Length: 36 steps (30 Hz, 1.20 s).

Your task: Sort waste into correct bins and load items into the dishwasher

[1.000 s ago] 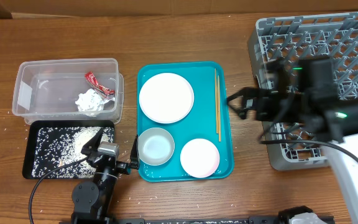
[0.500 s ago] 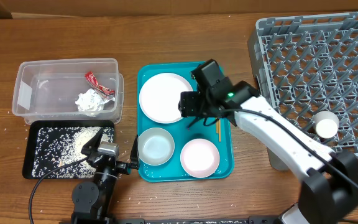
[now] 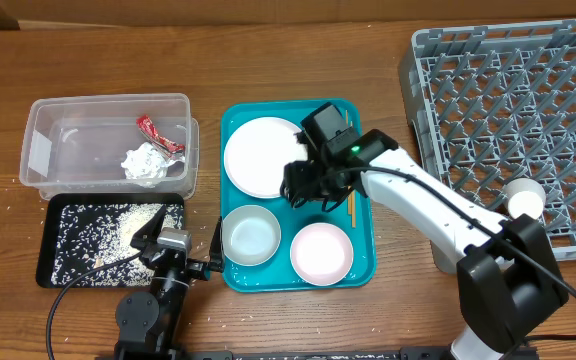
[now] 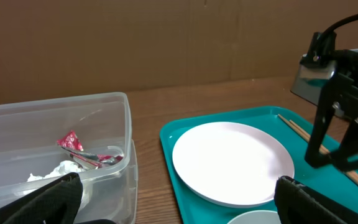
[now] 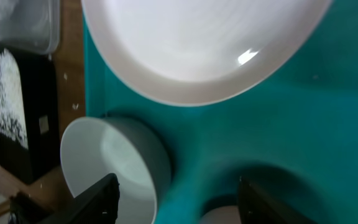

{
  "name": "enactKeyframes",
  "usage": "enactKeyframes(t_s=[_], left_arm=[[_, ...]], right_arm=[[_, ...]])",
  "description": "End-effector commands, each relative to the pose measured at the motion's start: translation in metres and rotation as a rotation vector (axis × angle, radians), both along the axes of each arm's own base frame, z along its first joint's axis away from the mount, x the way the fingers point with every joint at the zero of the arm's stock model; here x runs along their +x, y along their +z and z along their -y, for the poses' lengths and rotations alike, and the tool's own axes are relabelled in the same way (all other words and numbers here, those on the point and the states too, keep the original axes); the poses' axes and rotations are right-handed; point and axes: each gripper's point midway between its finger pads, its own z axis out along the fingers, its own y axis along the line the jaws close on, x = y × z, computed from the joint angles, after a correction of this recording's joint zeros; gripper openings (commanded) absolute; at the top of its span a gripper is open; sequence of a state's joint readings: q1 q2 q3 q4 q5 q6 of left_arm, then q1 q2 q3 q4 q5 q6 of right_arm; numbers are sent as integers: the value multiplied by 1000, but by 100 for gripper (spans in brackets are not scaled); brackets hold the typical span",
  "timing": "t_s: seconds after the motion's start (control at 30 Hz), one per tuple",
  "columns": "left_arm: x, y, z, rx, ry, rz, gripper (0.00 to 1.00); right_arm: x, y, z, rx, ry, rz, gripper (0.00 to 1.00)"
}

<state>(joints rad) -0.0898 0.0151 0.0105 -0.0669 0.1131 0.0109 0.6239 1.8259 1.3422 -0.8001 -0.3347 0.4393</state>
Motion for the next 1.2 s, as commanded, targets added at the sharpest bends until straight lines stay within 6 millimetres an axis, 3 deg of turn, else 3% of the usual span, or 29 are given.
enactKeyframes(t_s=[0.0, 0.2, 0.33, 0.5, 0.6, 0.73, 0.8, 0.9, 1.0, 1.17], left_arm=[[0, 0, 0, 10, -1, 8, 100], [0, 0, 0, 10, -1, 8, 100], [0, 0, 0, 10, -1, 8, 100], [0, 0, 0, 10, -1, 8, 100], [0, 0, 0, 10, -1, 8, 100], [0, 0, 0, 10, -1, 8, 100], [0, 0, 0, 11, -1, 8, 100], [0, 0, 0, 10, -1, 7, 100], [0, 0, 0, 10, -1, 8, 100], [0, 0, 0, 10, -1, 8, 100]], right_arm=[[-26, 5, -23, 2, 131, 26, 62], [-29, -6, -32, -110, 155, 130, 44], [-37, -19, -42, -123, 189, 116, 43], [-28, -33, -30, -201, 164, 134, 43], [-11, -20, -21, -202, 117, 165, 43], [13, 23, -13, -94, 125, 219, 46], [29, 42, 2, -81, 93, 265, 48], [53, 41, 37, -140, -6, 282, 45], [77, 19, 79, -227, -107, 257, 43], [84, -21, 98, -275, -142, 166, 41]])
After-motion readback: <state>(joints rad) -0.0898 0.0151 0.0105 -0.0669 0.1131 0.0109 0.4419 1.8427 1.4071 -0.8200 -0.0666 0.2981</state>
